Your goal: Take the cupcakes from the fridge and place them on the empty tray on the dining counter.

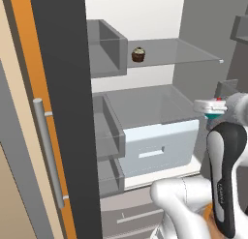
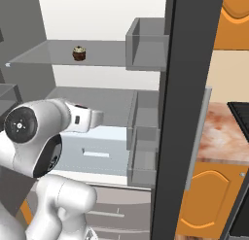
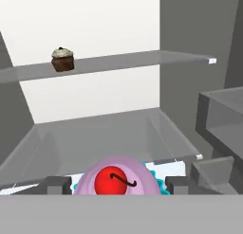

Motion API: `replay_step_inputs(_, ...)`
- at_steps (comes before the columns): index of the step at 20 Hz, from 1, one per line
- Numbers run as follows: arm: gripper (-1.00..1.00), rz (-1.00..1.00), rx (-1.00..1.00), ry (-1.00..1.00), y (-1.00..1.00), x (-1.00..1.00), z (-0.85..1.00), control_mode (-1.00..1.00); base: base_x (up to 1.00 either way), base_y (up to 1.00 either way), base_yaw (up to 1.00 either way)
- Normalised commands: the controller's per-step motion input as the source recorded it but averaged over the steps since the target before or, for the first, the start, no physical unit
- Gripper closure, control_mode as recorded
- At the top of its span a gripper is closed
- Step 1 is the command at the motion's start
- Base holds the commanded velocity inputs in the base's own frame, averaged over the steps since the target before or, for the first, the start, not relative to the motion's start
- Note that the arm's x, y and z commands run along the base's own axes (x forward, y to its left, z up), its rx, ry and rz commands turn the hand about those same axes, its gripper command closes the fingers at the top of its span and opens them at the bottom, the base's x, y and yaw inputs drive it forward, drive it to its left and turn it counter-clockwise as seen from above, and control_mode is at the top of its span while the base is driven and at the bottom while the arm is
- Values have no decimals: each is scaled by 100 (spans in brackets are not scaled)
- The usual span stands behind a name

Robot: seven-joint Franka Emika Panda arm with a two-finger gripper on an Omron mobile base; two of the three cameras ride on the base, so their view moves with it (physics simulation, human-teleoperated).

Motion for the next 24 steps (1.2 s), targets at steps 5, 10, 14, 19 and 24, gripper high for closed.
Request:
replay_step_inputs(5,100,-5,-1,1,9,-87,53,-100,0,0,0)
replay_step_inputs(10,100,-7,-3,2,12,-91,37,-100,0,0,0)
replay_step_inputs(14,100,0,0,0,0,0,0,100,-63,0,-10)
replay_step_inputs(19,100,0,0,0,0,0,0,100,-34,1,-81)
replay_step_inputs(24,100,0,0,0,0,0,0,100,0,0,-100)
